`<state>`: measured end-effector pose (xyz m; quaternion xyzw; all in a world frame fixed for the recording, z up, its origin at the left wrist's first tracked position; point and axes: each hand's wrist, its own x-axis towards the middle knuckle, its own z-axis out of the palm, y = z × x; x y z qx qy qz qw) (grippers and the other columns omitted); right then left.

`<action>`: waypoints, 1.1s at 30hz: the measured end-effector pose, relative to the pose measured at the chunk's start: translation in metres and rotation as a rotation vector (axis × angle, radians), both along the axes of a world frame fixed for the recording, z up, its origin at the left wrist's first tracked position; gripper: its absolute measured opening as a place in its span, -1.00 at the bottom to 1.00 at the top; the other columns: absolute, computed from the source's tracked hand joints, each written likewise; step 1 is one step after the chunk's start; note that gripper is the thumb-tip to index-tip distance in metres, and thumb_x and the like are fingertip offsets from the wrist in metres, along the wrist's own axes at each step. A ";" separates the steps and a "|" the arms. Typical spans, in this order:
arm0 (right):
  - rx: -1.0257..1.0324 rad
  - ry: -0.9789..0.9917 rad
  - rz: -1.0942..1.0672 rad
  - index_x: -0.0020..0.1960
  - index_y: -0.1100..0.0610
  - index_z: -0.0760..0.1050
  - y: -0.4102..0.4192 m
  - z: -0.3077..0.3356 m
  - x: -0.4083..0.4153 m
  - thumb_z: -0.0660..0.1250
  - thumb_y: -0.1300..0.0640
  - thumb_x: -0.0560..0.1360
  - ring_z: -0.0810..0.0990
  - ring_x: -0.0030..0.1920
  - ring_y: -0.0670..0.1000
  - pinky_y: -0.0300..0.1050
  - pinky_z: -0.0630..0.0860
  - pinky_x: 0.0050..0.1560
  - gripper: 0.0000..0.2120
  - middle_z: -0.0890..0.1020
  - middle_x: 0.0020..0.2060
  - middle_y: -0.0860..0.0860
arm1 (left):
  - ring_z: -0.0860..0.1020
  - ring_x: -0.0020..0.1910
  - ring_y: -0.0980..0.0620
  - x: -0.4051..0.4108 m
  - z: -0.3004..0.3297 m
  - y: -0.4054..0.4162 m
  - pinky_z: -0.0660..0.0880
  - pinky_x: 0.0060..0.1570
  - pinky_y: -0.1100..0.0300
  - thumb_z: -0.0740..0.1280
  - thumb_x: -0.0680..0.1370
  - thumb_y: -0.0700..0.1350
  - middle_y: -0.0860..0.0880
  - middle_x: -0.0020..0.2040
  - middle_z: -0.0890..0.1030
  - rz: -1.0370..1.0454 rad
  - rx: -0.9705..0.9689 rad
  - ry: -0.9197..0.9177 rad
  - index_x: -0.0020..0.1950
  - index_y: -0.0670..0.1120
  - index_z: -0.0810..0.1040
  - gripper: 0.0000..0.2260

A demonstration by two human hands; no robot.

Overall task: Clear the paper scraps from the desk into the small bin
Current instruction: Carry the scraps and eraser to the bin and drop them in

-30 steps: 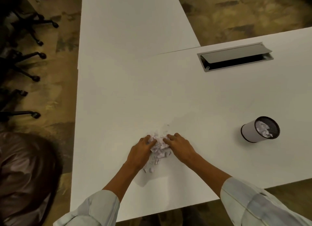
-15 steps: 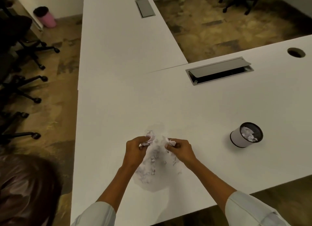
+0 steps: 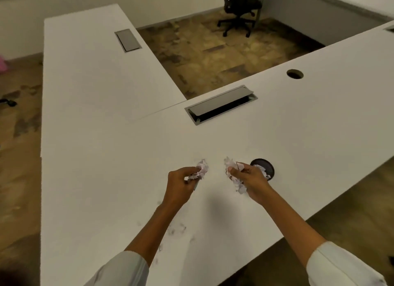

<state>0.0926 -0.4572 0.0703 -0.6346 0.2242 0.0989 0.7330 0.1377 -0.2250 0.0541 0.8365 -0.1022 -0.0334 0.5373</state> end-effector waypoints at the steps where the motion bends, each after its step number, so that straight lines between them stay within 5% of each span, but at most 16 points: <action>1: -0.093 0.012 0.004 -0.09 0.32 0.60 -0.019 0.003 -0.001 0.39 0.21 0.53 0.47 -0.43 0.05 -0.18 0.46 -0.48 -0.85 0.54 -0.33 0.16 | 0.63 -0.07 0.25 0.003 0.000 -0.017 0.61 -0.09 0.31 0.48 0.44 -0.24 -0.05 -0.03 0.72 -0.045 0.004 -0.007 0.02 -0.13 0.69 -0.83; 3: -0.276 0.044 0.008 -0.22 0.31 0.57 -0.054 0.006 -0.001 0.43 0.19 0.51 0.48 -0.41 0.11 -0.17 0.47 -0.41 -0.79 0.54 -0.38 0.18 | 0.60 -0.08 0.28 0.007 -0.001 -0.053 0.59 -0.12 0.36 0.46 0.44 -0.26 -0.08 -0.04 0.72 -0.133 0.007 -0.014 0.01 -0.14 0.69 -0.83; 7: -0.556 0.170 0.045 -0.09 0.22 0.68 -0.101 0.002 0.011 0.51 0.17 0.41 0.62 -0.21 0.05 -0.15 0.50 -0.15 -0.87 0.70 -0.22 0.15 | 0.63 -0.15 0.19 0.013 -0.001 -0.118 0.55 -0.16 0.33 0.40 0.45 -0.27 -0.10 -0.06 0.73 -0.274 0.063 0.025 -0.01 -0.14 0.70 -0.84; 11: -0.820 0.243 0.194 -0.09 0.23 0.68 -0.115 -0.002 0.029 0.51 0.08 0.39 0.57 -0.22 0.03 -0.19 0.41 -0.26 -0.79 0.71 -0.19 0.17 | 0.62 -0.28 -0.11 0.018 -0.003 -0.165 0.56 -0.17 0.08 0.43 0.46 -0.21 -0.15 -0.13 0.73 -0.335 0.134 0.093 -0.10 -0.16 0.71 -0.92; 14: -0.934 0.293 0.257 -0.06 0.21 0.67 -0.117 -0.001 0.038 0.53 0.06 0.36 0.65 -0.13 0.08 -0.17 0.53 -0.19 -0.74 0.71 -0.14 0.14 | 0.52 -0.42 0.05 0.022 -0.009 -0.186 0.46 -0.32 0.21 0.42 0.47 -0.21 -0.18 -0.24 0.71 -0.339 0.199 0.140 -0.13 -0.20 0.71 -0.91; 20: -0.991 0.338 0.261 0.15 0.22 0.59 -0.120 -0.002 0.038 0.56 0.07 0.33 0.63 0.09 0.13 -0.12 0.54 -0.03 -0.55 0.65 0.06 0.13 | 0.65 -0.13 -0.14 0.031 -0.017 -0.205 0.46 -0.19 0.26 0.41 0.47 -0.20 -0.22 -0.01 0.70 -0.352 0.340 0.212 0.07 -0.21 0.66 -0.79; 23: -0.992 0.346 0.304 0.21 0.18 0.57 -0.124 -0.001 0.036 0.56 0.06 0.33 0.59 0.15 0.10 -0.16 0.48 -0.04 -0.51 0.62 0.14 0.12 | 0.65 -0.15 -0.12 0.037 -0.018 -0.212 0.51 -0.20 0.23 0.41 0.45 -0.20 -0.21 -0.01 0.70 -0.349 0.390 0.224 0.04 -0.19 0.68 -0.81; 26: -0.967 0.392 0.339 0.21 0.13 0.57 -0.131 0.003 0.036 0.58 0.05 0.31 0.60 0.06 0.07 -0.17 0.48 -0.12 -0.49 0.62 0.13 0.11 | 0.59 -0.26 -0.06 0.041 -0.019 -0.219 0.55 -0.21 0.15 0.42 0.43 -0.21 -0.21 -0.11 0.71 -0.367 0.459 0.234 -0.07 -0.20 0.70 -0.88; 33: -0.960 0.404 0.395 0.16 0.10 0.61 -0.140 0.019 0.044 0.58 0.06 0.30 0.55 -0.10 0.00 -0.26 0.43 -0.33 -0.55 0.63 0.00 0.07 | 0.67 -0.11 -0.17 0.045 -0.021 -0.229 0.59 -0.15 0.11 0.51 0.36 -0.22 -0.22 -0.08 0.69 -0.439 0.562 0.301 0.00 -0.24 0.67 -0.75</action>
